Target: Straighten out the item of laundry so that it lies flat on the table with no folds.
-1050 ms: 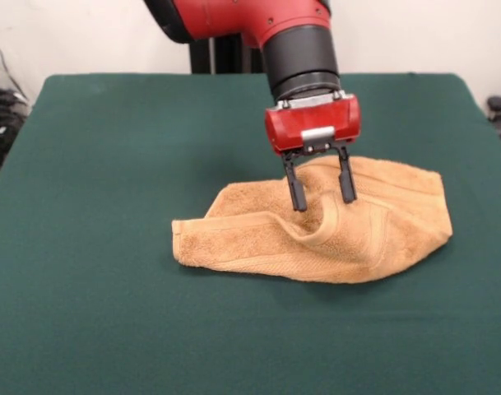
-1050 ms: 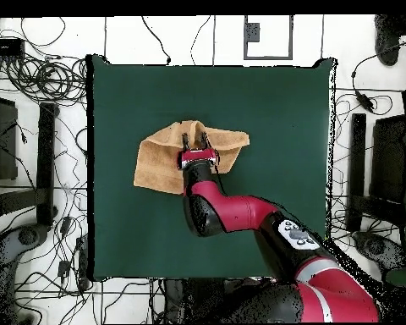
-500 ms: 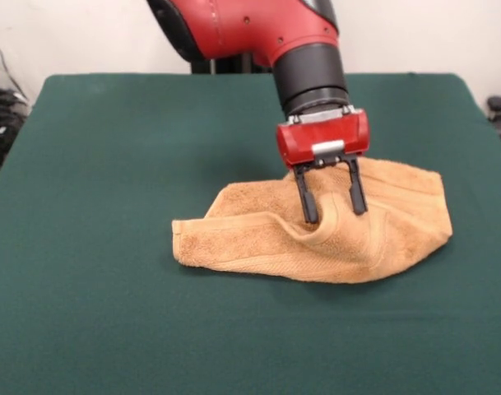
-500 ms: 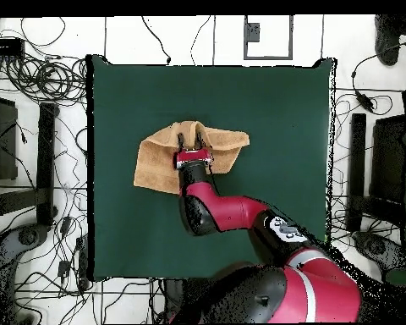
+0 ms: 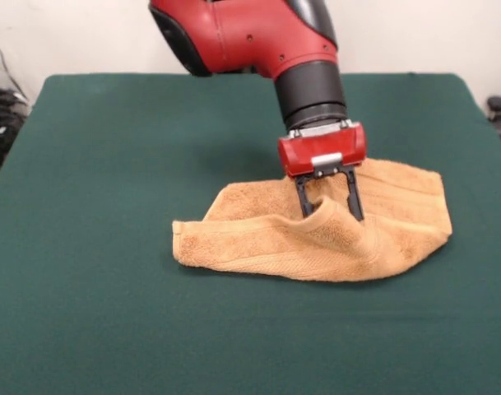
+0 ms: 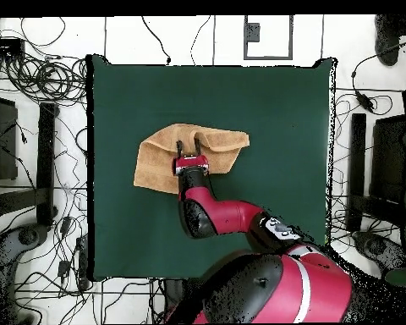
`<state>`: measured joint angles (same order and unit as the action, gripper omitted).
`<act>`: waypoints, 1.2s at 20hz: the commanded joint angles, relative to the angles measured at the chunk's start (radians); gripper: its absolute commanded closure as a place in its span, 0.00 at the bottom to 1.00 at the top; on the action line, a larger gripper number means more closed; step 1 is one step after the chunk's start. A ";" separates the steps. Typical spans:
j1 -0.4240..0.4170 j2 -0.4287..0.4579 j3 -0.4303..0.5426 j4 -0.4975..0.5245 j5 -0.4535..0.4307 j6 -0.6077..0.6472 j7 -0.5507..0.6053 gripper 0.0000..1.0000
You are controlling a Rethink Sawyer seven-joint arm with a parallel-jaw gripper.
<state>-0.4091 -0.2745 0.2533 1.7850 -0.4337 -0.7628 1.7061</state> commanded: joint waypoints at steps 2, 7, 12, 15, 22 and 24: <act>0.030 0.029 0.037 -0.069 0.050 -0.016 0.196 0.00; -0.006 0.047 0.081 -0.042 0.048 0.081 0.244 0.00; -0.015 0.081 0.111 -0.058 0.043 0.046 0.267 0.00; -0.005 0.094 0.124 -0.073 0.053 0.041 0.271 0.00; -0.009 0.137 0.203 -0.184 0.014 0.096 0.284 0.00; -0.007 0.137 0.223 -0.207 0.018 0.115 0.285 0.00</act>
<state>-0.4340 -0.1849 0.2935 1.7343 -0.4337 -0.7628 1.7061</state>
